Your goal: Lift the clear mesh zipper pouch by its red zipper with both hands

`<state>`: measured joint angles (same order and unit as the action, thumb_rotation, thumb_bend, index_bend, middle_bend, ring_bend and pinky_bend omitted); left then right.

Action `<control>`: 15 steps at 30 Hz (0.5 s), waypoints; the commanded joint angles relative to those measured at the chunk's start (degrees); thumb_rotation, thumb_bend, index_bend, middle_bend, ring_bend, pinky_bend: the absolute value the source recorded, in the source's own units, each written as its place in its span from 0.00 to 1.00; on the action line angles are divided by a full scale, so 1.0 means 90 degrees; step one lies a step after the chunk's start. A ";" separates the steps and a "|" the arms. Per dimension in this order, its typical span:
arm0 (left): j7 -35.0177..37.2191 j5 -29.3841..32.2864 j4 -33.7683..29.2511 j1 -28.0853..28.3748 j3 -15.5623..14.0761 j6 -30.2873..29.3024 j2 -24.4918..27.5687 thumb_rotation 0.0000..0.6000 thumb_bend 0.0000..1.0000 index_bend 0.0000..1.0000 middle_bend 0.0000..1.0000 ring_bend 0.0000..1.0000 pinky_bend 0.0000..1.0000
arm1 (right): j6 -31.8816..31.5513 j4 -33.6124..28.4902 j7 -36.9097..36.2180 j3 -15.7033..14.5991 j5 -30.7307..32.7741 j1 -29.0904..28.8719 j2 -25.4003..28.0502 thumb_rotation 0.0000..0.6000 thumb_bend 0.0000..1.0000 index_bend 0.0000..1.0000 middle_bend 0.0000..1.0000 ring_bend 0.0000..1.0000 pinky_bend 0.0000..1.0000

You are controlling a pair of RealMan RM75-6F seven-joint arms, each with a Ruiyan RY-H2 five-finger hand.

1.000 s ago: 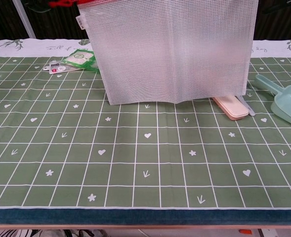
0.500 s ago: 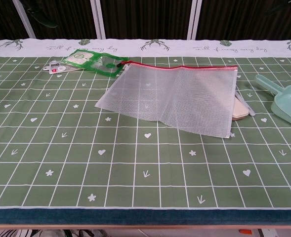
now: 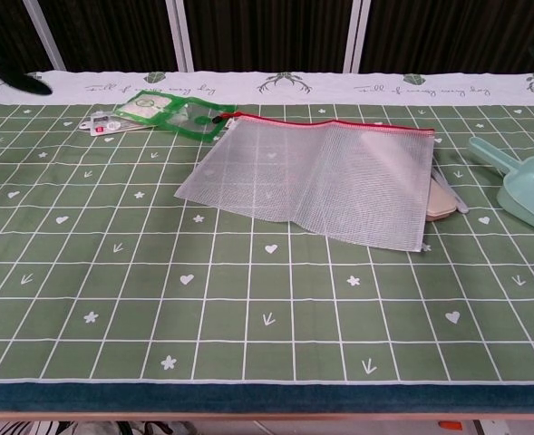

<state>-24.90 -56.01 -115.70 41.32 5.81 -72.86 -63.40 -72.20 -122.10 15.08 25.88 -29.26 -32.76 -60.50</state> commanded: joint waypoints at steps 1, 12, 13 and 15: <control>0.0580 -0.1296 0.0032 -0.0941 -0.0881 -0.0541 0.0179 1.00 0.06 0.05 0.00 0.00 0.00 | -0.0112 0.0309 -0.0054 -0.1471 -0.2577 0.1135 0.0572 1.00 0.10 0.00 0.00 0.00 0.21; 0.1496 -0.3033 0.1448 -0.2350 -0.1838 -0.1471 0.0124 1.00 0.04 0.00 0.00 0.00 0.00 | -0.1086 0.1780 -0.1016 -0.2965 -0.5695 0.2544 0.0878 1.00 0.07 0.00 0.00 0.00 0.21; 0.1590 -0.3142 0.1613 -0.2454 -0.1858 -0.1575 0.0090 1.00 0.04 0.00 0.00 0.00 0.00 | -0.1175 0.1919 -0.1094 -0.3024 -0.5813 0.2633 0.0878 1.00 0.07 0.00 0.00 0.00 0.21; 0.1826 -0.3345 0.2016 -0.2708 -0.1907 -0.1811 0.0002 1.00 0.04 0.00 0.00 0.00 0.00 | -0.1463 0.2314 -0.1325 -0.3094 -0.6038 0.2845 0.0819 1.00 0.07 0.00 0.00 0.00 0.20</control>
<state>-11.27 -83.93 -101.36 19.33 -10.31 -86.35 -62.41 -81.42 -106.00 6.69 0.61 -79.94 -10.85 -53.51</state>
